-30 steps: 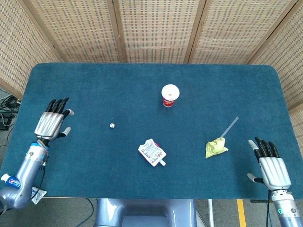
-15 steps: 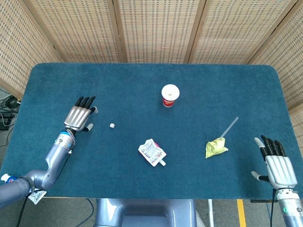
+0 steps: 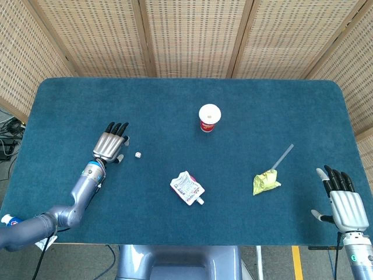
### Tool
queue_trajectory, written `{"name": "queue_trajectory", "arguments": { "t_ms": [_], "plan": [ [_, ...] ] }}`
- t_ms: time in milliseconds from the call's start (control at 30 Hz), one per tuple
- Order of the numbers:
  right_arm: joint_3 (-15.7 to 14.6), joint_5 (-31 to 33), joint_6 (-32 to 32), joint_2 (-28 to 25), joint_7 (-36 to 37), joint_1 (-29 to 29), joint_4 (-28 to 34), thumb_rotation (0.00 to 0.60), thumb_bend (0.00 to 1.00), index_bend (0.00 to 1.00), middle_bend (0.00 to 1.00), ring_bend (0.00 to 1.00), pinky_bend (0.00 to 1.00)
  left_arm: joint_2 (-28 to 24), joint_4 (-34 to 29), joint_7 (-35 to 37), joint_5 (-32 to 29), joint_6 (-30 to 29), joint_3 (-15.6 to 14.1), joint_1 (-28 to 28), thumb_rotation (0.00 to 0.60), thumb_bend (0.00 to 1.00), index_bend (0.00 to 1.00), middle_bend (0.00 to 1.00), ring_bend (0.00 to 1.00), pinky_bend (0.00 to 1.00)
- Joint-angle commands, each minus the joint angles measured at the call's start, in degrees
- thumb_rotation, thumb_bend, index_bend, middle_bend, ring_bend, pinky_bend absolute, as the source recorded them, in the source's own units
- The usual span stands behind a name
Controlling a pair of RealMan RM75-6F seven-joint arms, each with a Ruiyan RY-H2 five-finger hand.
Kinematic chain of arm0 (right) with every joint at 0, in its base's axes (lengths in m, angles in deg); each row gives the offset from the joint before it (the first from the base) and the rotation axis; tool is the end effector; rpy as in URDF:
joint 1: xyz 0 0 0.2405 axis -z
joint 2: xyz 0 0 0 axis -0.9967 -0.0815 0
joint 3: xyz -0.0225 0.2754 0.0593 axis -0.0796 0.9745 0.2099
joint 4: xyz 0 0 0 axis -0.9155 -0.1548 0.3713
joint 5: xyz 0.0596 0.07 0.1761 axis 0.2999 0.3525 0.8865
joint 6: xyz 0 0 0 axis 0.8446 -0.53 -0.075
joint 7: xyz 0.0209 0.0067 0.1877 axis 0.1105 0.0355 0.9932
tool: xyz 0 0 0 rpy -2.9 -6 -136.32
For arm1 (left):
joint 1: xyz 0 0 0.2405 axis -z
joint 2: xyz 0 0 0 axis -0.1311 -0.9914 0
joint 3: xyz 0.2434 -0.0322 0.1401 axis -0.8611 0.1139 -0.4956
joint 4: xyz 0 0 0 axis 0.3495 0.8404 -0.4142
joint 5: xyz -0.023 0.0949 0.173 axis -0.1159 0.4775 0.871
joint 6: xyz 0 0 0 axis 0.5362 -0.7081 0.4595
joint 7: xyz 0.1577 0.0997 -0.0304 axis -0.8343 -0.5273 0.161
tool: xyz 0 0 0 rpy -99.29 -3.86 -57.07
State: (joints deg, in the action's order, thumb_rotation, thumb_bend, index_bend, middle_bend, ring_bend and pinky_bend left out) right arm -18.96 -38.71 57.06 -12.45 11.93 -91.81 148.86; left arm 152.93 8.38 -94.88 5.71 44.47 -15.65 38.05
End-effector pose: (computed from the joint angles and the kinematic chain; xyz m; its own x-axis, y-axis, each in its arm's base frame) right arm -0.3491 -0.2384 0.1667 0.4557 -0.0823 0.8863 -0.8883 0.0209 0.4587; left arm -0.2070 0.4572 -0.0241 0.6758 0.2337 0.6991 0.7335 -0.3074 -0.6062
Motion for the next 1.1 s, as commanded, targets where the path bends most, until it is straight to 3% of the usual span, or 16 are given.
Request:
{"name": "queue_trajectory", "arguments": {
  "t_ms": [33, 1100],
  "plan": [
    [0.1, 0.0, 0.1, 0.0, 0.1, 0.0, -0.1, 0.600, 0.00, 0.00, 0.00, 0.00, 0.00, 0.5, 0.4, -0.1, 0.1, 0.0, -0.3, 0.4, 0.600, 0.33, 0.43, 0.00, 0.00, 0.00],
    [0.0, -2.4, 2.0, 0.3, 2.2, 0.1, -0.9, 0.600, 0.00, 0.00, 0.00, 0.00, 0.00, 8.5, 9.1, -1.6, -2.4, 3.2, -2.0, 5.6, 0.600, 0.34, 0.44, 0.00, 0.00, 0.00]
  ]
}}
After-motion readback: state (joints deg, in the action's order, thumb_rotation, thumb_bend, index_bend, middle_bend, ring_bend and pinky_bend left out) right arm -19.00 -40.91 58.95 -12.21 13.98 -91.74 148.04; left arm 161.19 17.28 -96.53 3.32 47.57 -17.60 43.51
